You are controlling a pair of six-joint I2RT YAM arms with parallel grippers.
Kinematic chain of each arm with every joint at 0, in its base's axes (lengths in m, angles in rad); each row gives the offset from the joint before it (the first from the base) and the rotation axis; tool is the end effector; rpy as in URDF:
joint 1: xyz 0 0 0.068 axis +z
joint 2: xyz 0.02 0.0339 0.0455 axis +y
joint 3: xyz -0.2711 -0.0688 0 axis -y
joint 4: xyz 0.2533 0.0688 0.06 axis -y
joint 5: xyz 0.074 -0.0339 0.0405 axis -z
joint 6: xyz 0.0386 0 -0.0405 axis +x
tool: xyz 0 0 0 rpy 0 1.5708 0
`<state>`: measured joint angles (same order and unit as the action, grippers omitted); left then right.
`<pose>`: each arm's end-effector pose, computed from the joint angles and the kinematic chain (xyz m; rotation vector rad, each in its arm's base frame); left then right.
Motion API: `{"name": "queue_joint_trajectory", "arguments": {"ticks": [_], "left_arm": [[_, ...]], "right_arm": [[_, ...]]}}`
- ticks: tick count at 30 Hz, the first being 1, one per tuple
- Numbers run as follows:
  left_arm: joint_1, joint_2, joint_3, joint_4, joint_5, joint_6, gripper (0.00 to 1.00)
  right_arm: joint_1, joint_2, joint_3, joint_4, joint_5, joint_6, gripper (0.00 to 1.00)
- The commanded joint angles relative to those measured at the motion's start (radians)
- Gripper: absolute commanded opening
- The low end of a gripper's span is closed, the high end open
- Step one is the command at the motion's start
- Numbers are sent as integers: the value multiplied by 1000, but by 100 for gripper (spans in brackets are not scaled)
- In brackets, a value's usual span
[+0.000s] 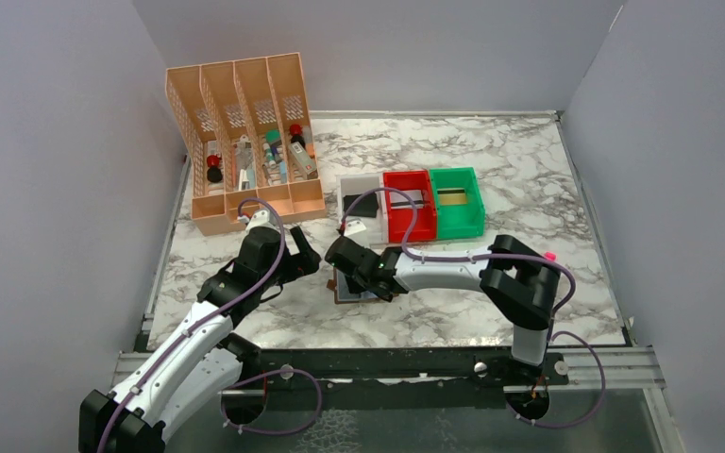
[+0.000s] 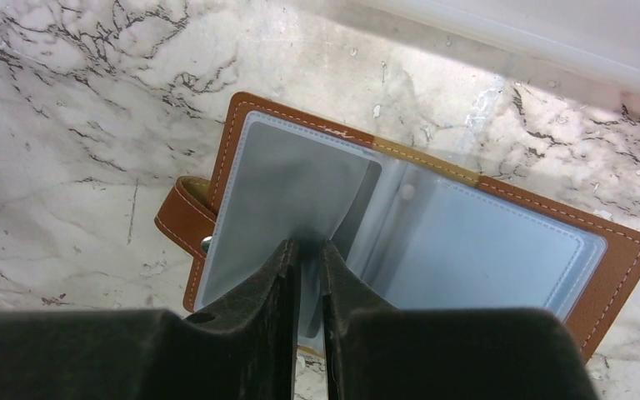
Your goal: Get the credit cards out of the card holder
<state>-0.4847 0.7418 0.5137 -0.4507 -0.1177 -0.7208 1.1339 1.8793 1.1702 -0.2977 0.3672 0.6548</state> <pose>0.1506 -0.0742 0.2273 -0.3344 2.2710 -0.5106 0.1786 0.3497 0.1594 -0.4619 2.4574 0.2738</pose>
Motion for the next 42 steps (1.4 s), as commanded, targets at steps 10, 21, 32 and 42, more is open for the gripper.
{"name": "queue_joint_trajectory", "arguments": {"ticks": [10, 21, 32, 42], "left_arm": [[-1, 12, 4, 23, 1, 0, 99], [-1, 67, -40, 163, 208, 1, 95], [-1, 183, -89, 333, 382, -40, 84], [-1, 55, -95, 240, 198, -95, 85]], "right_arm": [[4, 23, -20, -59, 3, -10, 1], [-1, -145, -112, 129, -171, -6, 1], [-39, -221, -199, 230, -253, 12, 4], [-37, -160, -147, 135, -222, -68, 53]]}}
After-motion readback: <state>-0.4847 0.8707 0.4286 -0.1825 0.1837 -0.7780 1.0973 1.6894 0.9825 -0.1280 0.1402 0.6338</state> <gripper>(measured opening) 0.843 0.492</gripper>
